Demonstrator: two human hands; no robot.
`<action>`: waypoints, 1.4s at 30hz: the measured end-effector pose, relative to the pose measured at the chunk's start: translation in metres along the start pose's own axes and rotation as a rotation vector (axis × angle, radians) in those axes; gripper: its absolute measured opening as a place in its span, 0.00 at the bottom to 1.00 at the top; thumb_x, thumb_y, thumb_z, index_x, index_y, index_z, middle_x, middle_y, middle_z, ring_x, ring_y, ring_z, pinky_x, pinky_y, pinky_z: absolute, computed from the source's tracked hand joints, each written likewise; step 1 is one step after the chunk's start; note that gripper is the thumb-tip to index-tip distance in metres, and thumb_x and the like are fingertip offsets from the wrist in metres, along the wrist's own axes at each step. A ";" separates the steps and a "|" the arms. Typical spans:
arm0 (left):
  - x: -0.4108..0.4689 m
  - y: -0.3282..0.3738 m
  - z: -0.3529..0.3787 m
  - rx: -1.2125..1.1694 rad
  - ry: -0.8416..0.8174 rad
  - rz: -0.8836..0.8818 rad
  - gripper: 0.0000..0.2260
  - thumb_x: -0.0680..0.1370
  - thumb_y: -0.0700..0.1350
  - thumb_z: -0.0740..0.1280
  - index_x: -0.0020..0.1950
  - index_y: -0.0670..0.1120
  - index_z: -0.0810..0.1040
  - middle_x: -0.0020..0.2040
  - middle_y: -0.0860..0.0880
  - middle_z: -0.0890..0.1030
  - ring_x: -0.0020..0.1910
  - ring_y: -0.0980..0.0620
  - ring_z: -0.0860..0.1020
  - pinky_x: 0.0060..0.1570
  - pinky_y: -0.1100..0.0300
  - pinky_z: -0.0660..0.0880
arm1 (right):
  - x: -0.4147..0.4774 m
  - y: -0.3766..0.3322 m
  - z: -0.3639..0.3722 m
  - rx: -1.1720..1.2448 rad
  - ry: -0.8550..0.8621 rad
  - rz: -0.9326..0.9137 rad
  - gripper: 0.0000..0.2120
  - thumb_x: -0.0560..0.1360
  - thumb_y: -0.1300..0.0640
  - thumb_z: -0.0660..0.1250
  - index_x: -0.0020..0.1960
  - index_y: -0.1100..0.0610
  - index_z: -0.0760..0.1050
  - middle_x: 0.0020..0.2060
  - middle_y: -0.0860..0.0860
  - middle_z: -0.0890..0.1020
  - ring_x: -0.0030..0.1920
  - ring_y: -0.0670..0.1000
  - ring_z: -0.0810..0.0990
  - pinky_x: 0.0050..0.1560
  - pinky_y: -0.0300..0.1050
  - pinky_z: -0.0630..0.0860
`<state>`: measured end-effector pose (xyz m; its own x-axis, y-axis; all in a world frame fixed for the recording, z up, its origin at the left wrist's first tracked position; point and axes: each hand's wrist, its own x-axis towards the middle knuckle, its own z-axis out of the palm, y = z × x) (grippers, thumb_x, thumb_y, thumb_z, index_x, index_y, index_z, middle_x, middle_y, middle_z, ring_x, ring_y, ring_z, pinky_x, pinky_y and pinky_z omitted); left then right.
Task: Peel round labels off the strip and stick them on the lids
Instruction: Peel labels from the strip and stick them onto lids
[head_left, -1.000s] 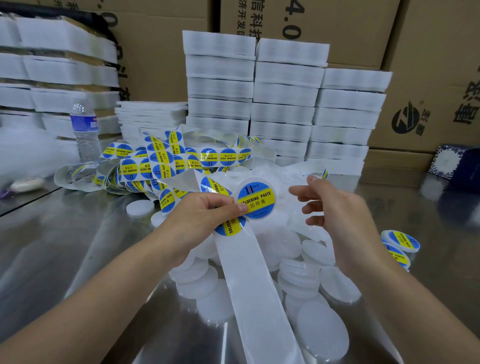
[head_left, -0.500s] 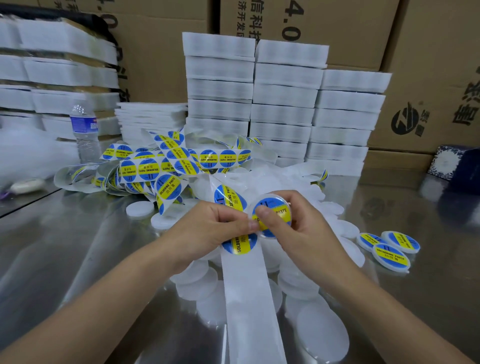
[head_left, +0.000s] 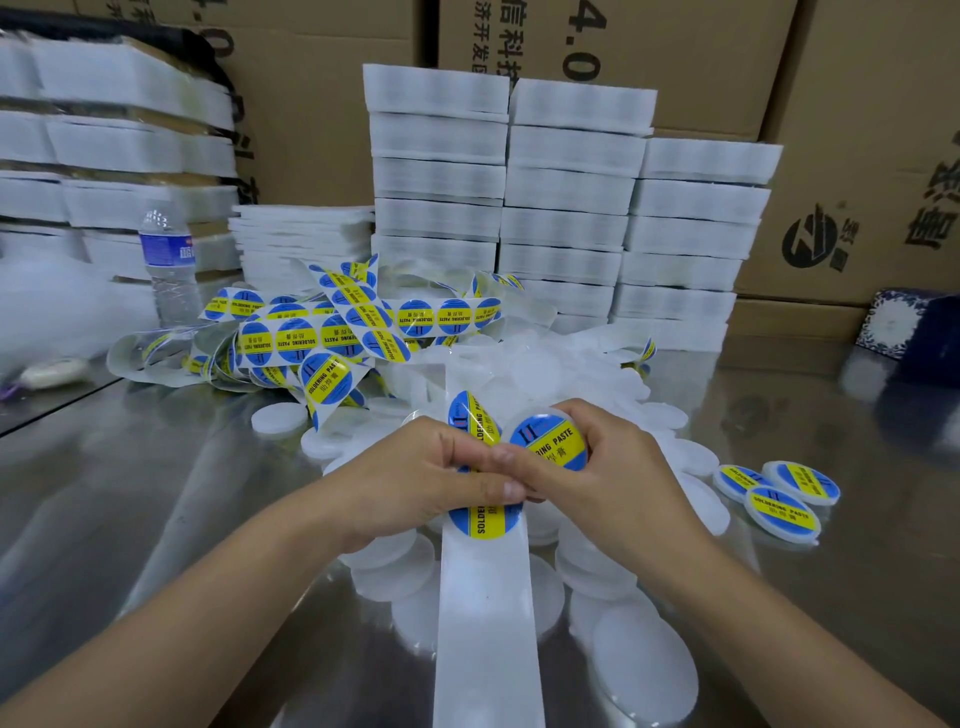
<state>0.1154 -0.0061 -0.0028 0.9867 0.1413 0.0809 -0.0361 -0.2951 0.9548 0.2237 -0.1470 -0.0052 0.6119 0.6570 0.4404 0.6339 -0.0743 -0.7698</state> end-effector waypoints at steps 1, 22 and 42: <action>0.000 0.001 0.000 -0.009 -0.012 0.004 0.10 0.66 0.51 0.72 0.46 0.54 0.86 0.47 0.53 0.86 0.48 0.58 0.83 0.49 0.70 0.75 | 0.000 0.001 -0.001 -0.028 0.009 -0.002 0.16 0.61 0.37 0.70 0.35 0.48 0.74 0.26 0.40 0.77 0.28 0.40 0.74 0.28 0.29 0.68; 0.002 -0.003 0.000 0.061 0.029 -0.004 0.15 0.62 0.59 0.72 0.41 0.51 0.86 0.47 0.51 0.86 0.52 0.51 0.82 0.58 0.58 0.77 | 0.004 0.001 -0.004 -0.039 0.053 -0.023 0.26 0.66 0.32 0.60 0.31 0.56 0.76 0.26 0.53 0.74 0.26 0.44 0.66 0.28 0.35 0.64; 0.003 -0.002 0.002 0.097 0.072 0.001 0.10 0.63 0.59 0.71 0.37 0.55 0.85 0.39 0.56 0.85 0.40 0.61 0.81 0.45 0.69 0.76 | 0.004 0.001 -0.006 0.034 0.114 -0.037 0.25 0.69 0.35 0.56 0.28 0.54 0.75 0.18 0.46 0.70 0.21 0.44 0.68 0.24 0.31 0.61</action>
<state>0.1184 -0.0067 -0.0046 0.9725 0.2076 0.1058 -0.0181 -0.3853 0.9226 0.2297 -0.1491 -0.0016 0.6390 0.5695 0.5171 0.6422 -0.0248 -0.7662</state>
